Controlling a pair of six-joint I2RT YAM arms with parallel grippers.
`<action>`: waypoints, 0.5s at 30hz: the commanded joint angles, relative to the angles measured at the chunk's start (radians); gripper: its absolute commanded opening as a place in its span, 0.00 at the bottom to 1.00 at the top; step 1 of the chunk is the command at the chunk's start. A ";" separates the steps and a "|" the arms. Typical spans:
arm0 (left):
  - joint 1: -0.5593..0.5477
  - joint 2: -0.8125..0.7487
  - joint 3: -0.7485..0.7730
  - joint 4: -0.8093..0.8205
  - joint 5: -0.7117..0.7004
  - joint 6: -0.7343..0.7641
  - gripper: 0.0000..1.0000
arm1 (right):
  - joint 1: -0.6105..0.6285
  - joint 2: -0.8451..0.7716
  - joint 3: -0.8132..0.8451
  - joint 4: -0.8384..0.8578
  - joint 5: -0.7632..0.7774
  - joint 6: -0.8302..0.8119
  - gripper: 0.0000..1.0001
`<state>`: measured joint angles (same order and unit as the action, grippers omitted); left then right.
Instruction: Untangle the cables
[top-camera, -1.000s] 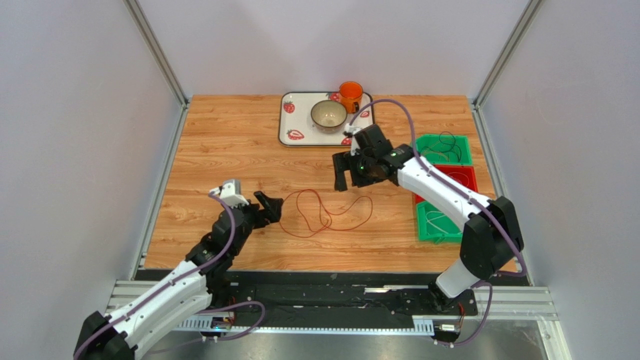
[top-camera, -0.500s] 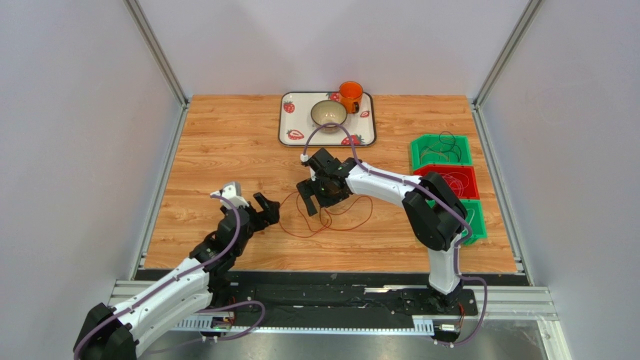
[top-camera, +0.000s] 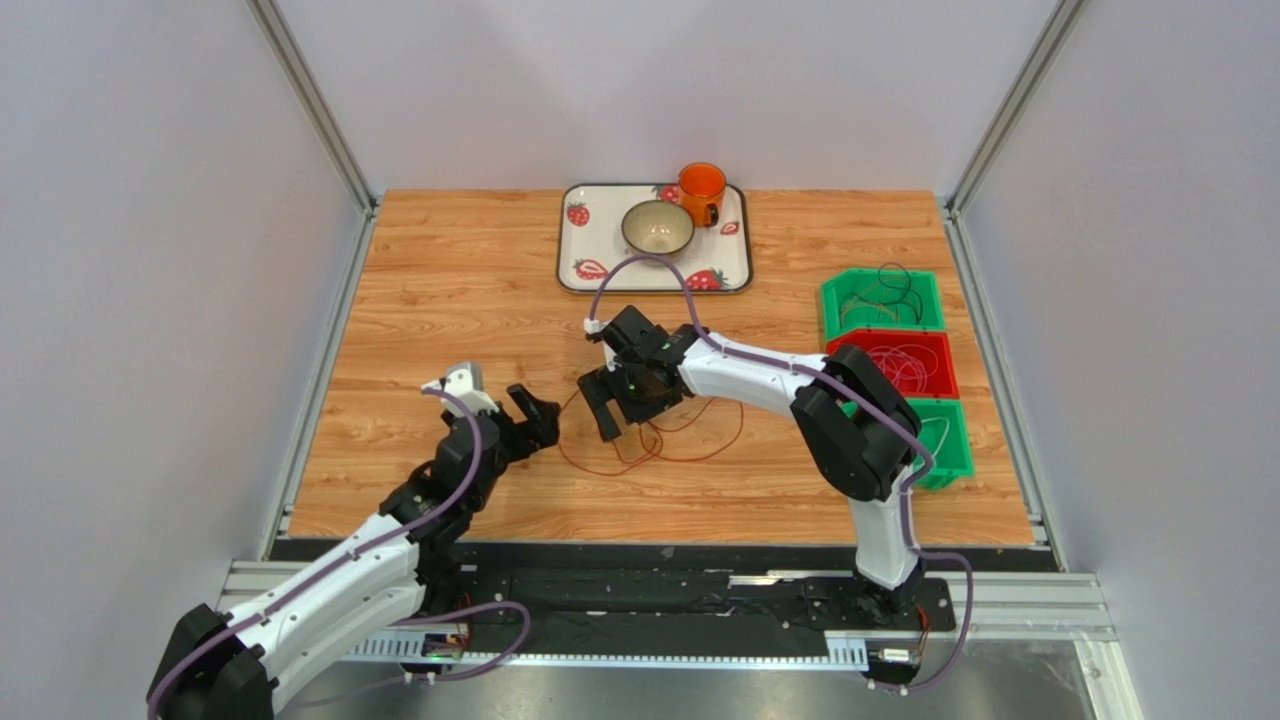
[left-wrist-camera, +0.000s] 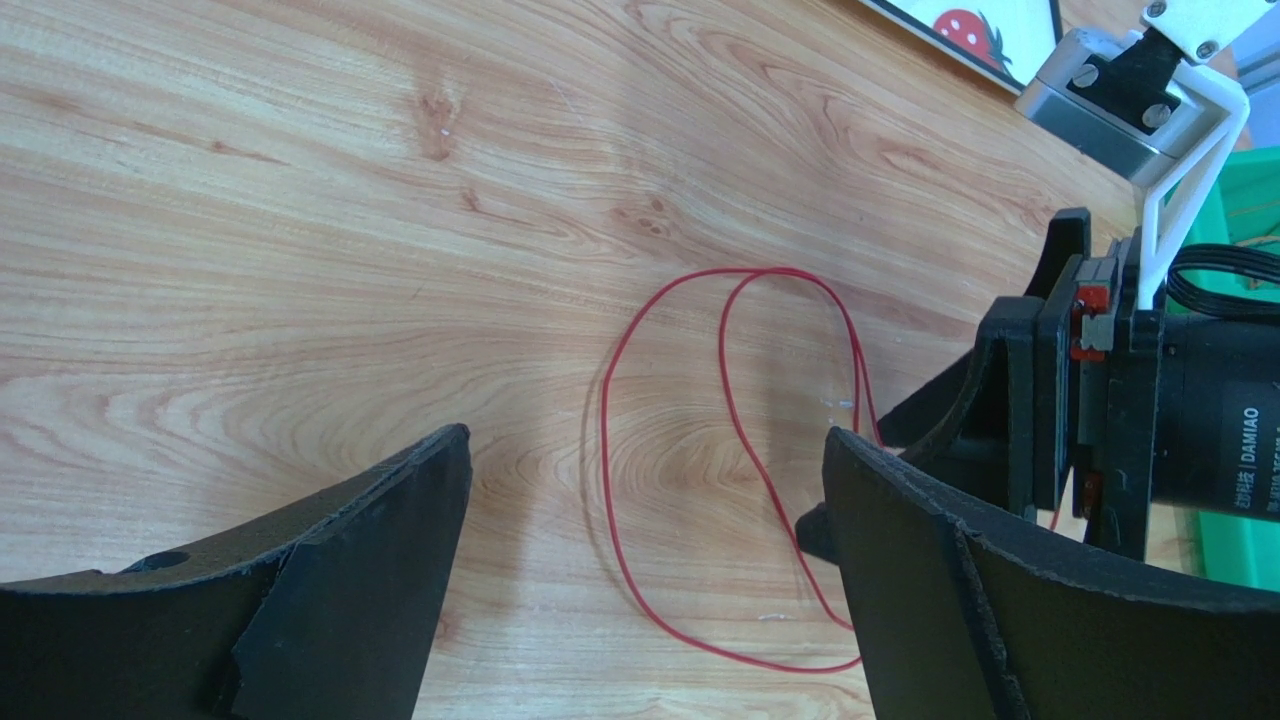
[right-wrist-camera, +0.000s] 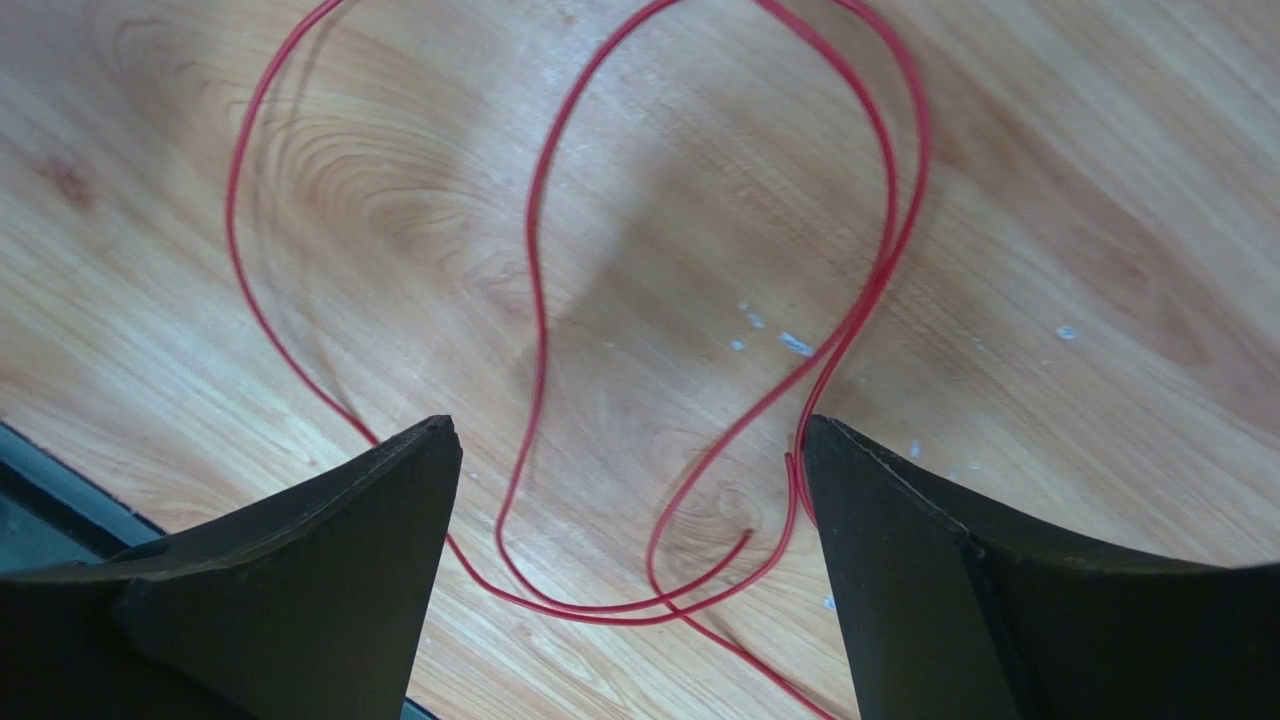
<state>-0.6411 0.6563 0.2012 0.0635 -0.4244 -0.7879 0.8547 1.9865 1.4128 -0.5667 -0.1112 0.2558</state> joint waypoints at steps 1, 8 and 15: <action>-0.002 0.002 0.040 0.030 -0.004 -0.008 0.95 | 0.020 -0.005 0.031 0.042 -0.048 -0.018 0.89; -0.002 0.002 0.038 0.033 -0.001 -0.007 0.94 | 0.029 -0.037 0.014 0.033 -0.050 -0.070 0.89; -0.002 0.009 0.041 0.038 0.006 -0.004 0.94 | 0.024 -0.098 0.014 -0.041 0.083 -0.138 0.90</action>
<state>-0.6407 0.6624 0.2012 0.0635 -0.4232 -0.7876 0.8787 1.9812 1.4128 -0.5755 -0.1204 0.1810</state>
